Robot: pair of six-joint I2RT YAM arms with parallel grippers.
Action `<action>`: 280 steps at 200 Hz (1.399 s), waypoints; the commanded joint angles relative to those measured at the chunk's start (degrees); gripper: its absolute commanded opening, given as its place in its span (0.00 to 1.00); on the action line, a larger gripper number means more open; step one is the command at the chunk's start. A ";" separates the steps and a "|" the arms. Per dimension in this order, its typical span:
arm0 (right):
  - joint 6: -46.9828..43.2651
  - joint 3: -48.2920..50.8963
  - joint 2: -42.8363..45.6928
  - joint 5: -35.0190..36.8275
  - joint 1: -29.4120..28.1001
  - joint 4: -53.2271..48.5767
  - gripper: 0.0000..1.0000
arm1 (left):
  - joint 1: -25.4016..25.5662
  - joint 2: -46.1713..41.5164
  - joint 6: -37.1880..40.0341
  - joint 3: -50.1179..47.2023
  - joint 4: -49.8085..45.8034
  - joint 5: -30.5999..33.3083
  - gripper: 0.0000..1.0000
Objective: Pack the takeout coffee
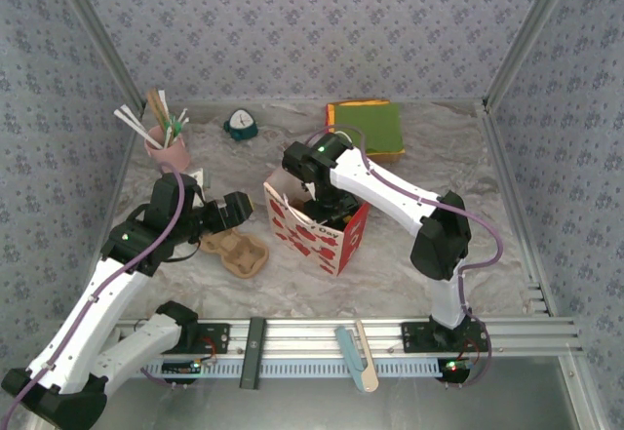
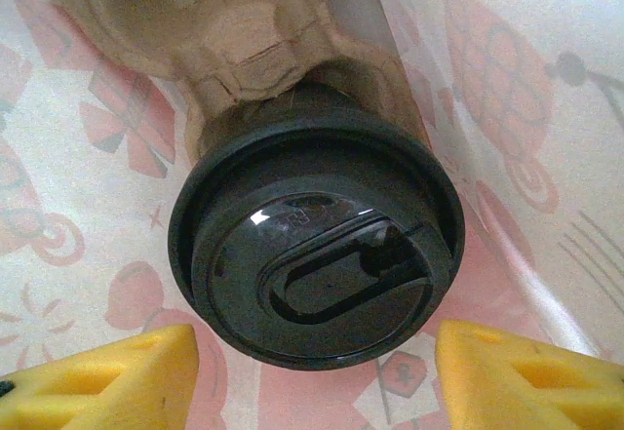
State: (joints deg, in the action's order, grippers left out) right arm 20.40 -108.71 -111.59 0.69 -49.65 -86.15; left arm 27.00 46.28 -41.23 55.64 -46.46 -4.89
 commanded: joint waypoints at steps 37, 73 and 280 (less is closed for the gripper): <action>0.99 -1.68 2.34 0.90 -0.38 -2.18 0.64 | -0.32 0.01 -0.53 -0.44 1.13 -0.84 1.00; 1.22 -1.93 2.52 1.02 -0.46 -2.28 0.64 | -0.30 0.04 -0.35 -0.24 1.11 -0.94 1.00; -1.88 -12.06 -0.53 2.12 -0.27 -5.10 0.45 | -0.29 -0.82 -0.43 -3.91 1.89 0.27 1.00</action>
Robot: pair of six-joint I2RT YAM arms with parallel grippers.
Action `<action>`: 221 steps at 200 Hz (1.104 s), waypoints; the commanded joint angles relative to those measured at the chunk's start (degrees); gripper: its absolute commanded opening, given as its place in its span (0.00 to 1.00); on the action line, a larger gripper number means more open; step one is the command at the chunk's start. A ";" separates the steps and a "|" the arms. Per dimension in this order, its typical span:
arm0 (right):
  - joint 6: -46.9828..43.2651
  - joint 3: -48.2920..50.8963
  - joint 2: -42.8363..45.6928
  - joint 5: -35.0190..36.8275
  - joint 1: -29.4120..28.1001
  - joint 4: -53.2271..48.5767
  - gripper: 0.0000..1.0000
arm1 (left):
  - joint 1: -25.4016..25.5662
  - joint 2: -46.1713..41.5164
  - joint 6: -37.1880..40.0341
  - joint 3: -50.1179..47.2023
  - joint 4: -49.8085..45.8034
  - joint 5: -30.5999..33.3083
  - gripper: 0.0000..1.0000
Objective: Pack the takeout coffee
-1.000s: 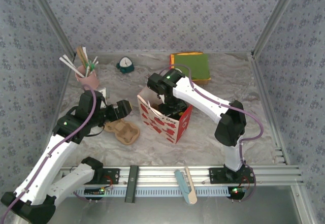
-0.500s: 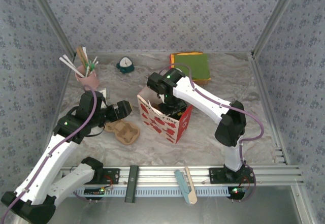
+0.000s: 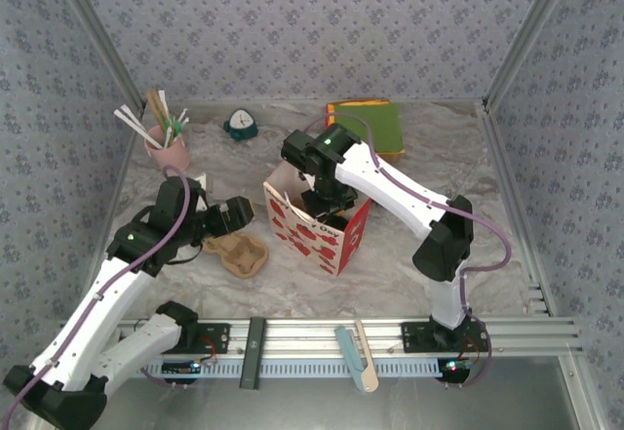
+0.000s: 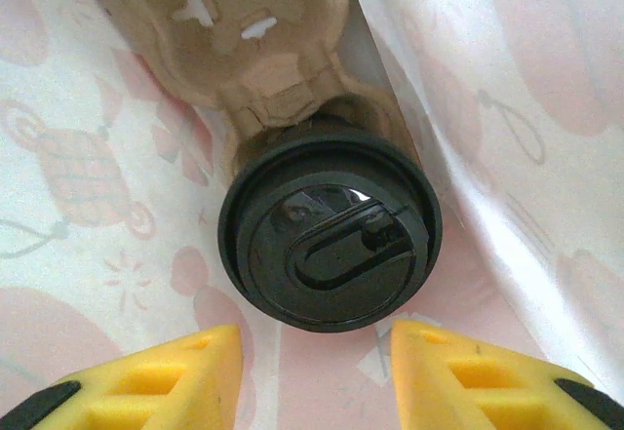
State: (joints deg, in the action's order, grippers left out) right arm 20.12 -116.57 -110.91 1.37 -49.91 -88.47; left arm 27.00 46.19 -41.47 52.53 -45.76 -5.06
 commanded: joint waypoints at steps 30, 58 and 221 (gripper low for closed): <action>-2.36 -9.89 -2.98 2.13 -0.09 -4.92 0.45 | -0.29 -0.61 -0.29 -1.20 1.57 0.75 1.00; -2.74 -12.85 -2.86 2.59 -0.11 -5.57 0.45 | -0.34 -0.47 -0.25 -1.12 1.74 1.27 1.00; -2.95 -13.99 12.23 12.96 -0.18 -4.05 0.46 | -0.18 6.56 2.83 9.18 4.03 0.27 1.00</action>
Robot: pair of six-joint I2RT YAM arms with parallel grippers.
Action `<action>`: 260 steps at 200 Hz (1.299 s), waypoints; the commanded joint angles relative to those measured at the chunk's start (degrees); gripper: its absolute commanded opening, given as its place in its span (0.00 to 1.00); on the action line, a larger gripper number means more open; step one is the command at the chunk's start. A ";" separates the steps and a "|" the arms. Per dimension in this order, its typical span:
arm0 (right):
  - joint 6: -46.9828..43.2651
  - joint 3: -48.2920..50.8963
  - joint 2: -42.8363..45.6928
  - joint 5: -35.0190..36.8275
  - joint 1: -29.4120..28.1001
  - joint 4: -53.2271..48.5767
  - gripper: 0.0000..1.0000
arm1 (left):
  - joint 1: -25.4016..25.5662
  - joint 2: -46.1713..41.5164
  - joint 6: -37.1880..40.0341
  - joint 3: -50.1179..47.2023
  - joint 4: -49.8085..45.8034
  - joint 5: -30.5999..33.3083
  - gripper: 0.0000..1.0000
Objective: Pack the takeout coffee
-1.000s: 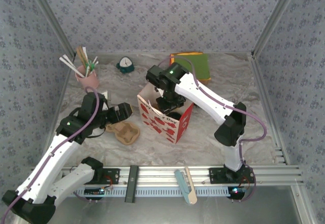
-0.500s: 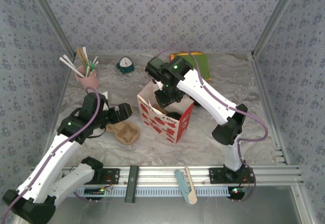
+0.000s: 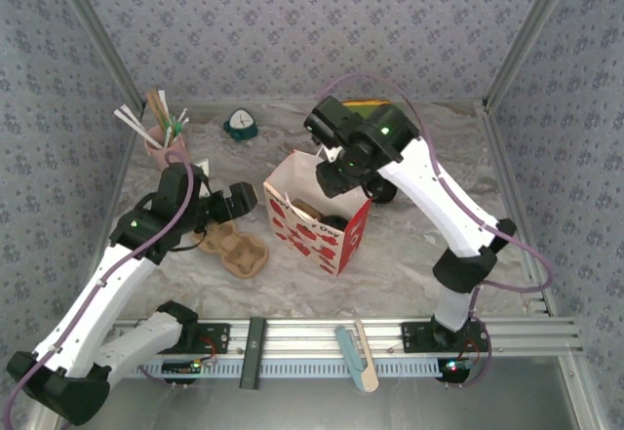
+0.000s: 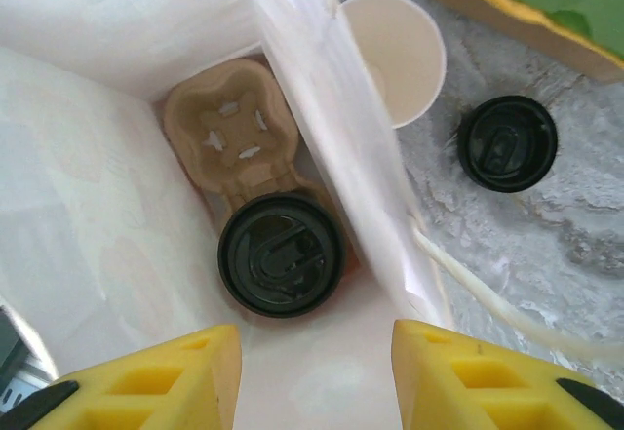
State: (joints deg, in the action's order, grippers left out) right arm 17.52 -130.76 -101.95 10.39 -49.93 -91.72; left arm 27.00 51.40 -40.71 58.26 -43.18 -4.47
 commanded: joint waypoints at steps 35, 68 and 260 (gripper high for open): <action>0.11 4.56 8.35 4.21 1.68 -0.04 0.46 | 0.06 4.76 3.81 7.36 1.67 -1.60 1.00; 1.52 11.70 14.56 4.63 4.24 2.37 0.46 | 0.85 7.64 4.87 11.15 1.68 -1.79 1.00; 6.73 48.06 36.21 -14.25 39.83 30.15 1.00 | 4.91 29.86 12.40 43.23 -12.83 10.84 1.00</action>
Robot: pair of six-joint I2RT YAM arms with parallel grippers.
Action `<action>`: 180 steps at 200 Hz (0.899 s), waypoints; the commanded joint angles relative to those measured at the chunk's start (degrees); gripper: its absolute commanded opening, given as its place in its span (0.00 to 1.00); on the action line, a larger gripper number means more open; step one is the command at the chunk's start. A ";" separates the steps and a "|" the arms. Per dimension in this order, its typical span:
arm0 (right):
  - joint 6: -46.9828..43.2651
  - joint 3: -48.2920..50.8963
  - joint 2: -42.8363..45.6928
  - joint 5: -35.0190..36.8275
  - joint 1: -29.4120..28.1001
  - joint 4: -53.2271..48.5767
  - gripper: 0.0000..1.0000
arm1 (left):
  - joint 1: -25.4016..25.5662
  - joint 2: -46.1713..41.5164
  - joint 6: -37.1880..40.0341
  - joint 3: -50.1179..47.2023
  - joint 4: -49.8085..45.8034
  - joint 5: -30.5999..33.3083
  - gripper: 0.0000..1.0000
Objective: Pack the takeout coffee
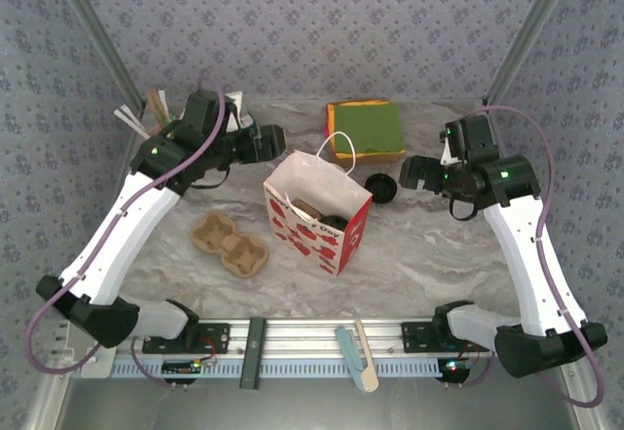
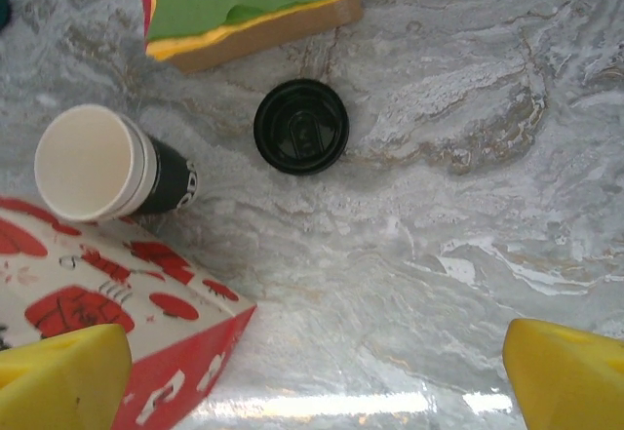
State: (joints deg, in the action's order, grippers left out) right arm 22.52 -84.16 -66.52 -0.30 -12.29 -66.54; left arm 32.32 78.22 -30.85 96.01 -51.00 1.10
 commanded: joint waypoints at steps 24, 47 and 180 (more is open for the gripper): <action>2.40 1.99 0.34 -5.07 3.11 7.63 1.00 | -2.92 6.23 2.38 8.19 -5.10 5.83 1.00; 2.88 1.40 -0.26 -6.01 3.51 8.93 1.00 | -6.02 9.34 2.61 10.72 -5.25 4.80 1.00; 2.34 -1.98 -2.19 -11.50 3.61 10.25 1.00 | -25.55 20.26 10.65 14.13 -4.91 15.07 0.80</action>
State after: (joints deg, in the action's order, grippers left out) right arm 24.84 -83.96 -67.79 -9.98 -8.25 -56.66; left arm 9.69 96.57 -23.24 107.94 -55.53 13.41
